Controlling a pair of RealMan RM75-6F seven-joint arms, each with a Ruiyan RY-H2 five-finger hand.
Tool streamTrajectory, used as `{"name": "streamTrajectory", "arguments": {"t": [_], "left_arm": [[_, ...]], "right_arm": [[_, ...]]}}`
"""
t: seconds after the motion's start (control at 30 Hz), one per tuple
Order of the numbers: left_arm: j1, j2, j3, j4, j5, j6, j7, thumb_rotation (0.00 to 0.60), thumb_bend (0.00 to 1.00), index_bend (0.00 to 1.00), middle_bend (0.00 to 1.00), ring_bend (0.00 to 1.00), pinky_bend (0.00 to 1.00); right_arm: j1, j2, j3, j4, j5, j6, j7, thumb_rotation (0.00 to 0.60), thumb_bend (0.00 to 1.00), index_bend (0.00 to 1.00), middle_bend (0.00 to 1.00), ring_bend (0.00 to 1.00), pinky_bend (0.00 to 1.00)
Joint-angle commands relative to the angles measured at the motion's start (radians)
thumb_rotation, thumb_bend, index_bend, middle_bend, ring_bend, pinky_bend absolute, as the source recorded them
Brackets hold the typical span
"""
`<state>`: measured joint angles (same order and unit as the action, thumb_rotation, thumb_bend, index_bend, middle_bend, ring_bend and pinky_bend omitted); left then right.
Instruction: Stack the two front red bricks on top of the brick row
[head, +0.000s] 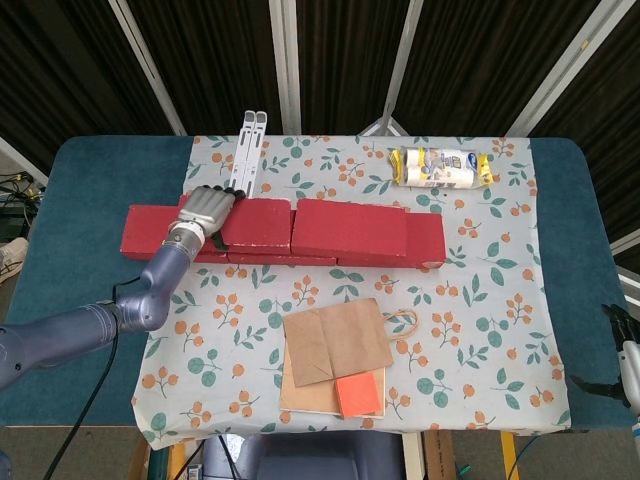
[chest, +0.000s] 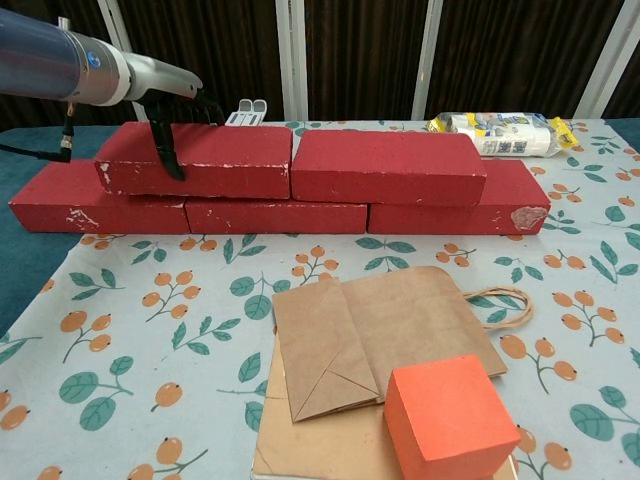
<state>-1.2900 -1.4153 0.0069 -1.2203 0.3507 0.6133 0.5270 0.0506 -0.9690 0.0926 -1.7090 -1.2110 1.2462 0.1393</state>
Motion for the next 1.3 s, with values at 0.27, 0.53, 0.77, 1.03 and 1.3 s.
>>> {"name": "streamTrajectory", "arguments": {"t": [0.27, 0.53, 0.77, 1.03, 1.3], "left_arm": [[0.002, -0.012, -0.002, 0.011, 0.006, 0.004, 0.0, 0.6, 0.03, 0.22, 0.17, 0.16, 0.21], [0.002, -0.018, -0.004, 0.013, 0.001, 0.011, 0.005, 0.6, 0.03, 0.21, 0.17, 0.16, 0.21], [0.001, -0.024, -0.006, 0.017, -0.011, 0.007, 0.011, 0.6, 0.03, 0.2, 0.16, 0.15, 0.2], [-0.01, -0.02, 0.005, 0.008, -0.032, 0.003, 0.033, 0.6, 0.0, 0.14, 0.1, 0.08, 0.17], [-0.02, -0.018, 0.01, 0.0, -0.063, 0.014, 0.049, 0.6, 0.0, 0.1, 0.03, 0.02, 0.16]], "right_arm": [[0.004, 0.001, 0.001, 0.0, 0.007, -0.005, -0.001, 0.6, 0.06, 0.0, 0.0, 0.0, 0.0], [0.005, 0.002, 0.0, 0.0, 0.011, -0.008, -0.002, 0.6, 0.06, 0.0, 0.0, 0.0, 0.0], [0.006, 0.004, 0.001, -0.001, 0.014, -0.009, -0.001, 0.6, 0.06, 0.0, 0.0, 0.0, 0.0], [0.008, 0.006, 0.001, -0.004, 0.017, -0.012, -0.003, 0.6, 0.06, 0.0, 0.0, 0.0, 0.0], [0.009, 0.009, 0.001, -0.006, 0.027, -0.018, -0.004, 0.6, 0.06, 0.0, 0.0, 0.0, 0.0]]}}
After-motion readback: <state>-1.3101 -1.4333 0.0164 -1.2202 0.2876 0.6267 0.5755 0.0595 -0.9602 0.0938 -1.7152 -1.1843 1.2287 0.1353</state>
